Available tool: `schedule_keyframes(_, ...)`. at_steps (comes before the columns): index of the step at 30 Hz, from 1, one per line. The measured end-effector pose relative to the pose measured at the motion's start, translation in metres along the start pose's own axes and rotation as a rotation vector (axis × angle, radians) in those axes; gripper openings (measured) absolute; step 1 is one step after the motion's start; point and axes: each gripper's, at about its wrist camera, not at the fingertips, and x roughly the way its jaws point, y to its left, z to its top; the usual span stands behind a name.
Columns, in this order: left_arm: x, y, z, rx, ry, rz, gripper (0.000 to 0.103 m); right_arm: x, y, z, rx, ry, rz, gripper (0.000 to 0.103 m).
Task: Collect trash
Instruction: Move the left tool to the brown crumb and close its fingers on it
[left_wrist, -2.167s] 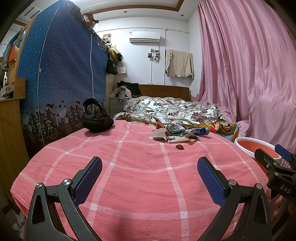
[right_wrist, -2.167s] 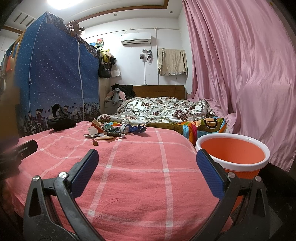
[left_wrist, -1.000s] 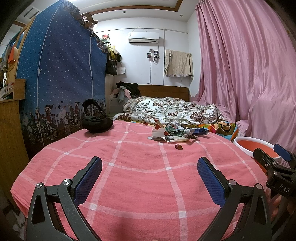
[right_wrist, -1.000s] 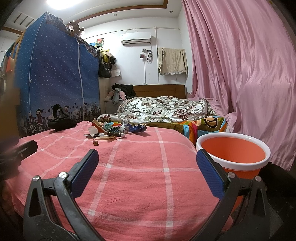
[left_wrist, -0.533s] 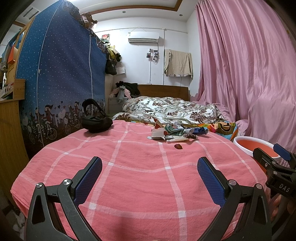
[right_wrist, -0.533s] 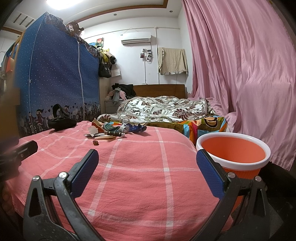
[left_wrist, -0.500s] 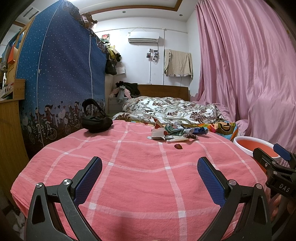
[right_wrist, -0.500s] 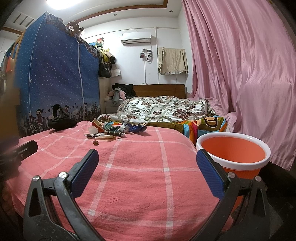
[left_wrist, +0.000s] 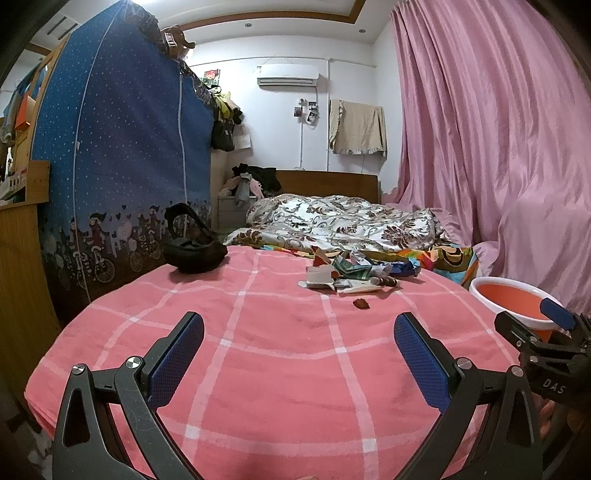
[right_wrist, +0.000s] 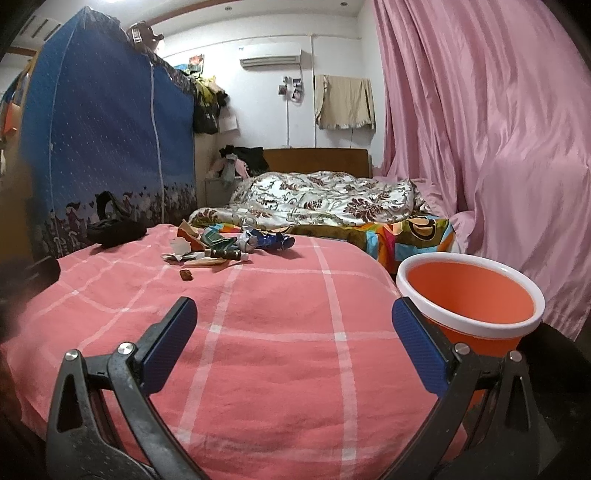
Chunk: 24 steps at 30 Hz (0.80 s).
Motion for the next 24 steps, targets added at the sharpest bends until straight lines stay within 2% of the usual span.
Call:
schedule_keyframes(5,0.01,0.01,0.013,-0.012,0.004,0.007,0.101,0.01,0.006,0.019,-0.019,-0.006,0.012,0.103)
schedule_keyframes(15,0.033,0.028,0.044,-0.024,-0.009,0.027,0.101,0.032,0.015,0.057,-0.073,-0.071,0.062,0.103)
schedule_keyframes(21,0.048,0.041,0.065,-0.017,-0.045,0.034,0.101,0.06,0.009,0.087,-0.091,-0.096,0.117,0.103)
schedule_keyframes(24,0.06,0.047,0.072,-0.025,-0.037,0.03,0.101,0.076,0.005,0.095,-0.087,-0.085,0.146,0.103)
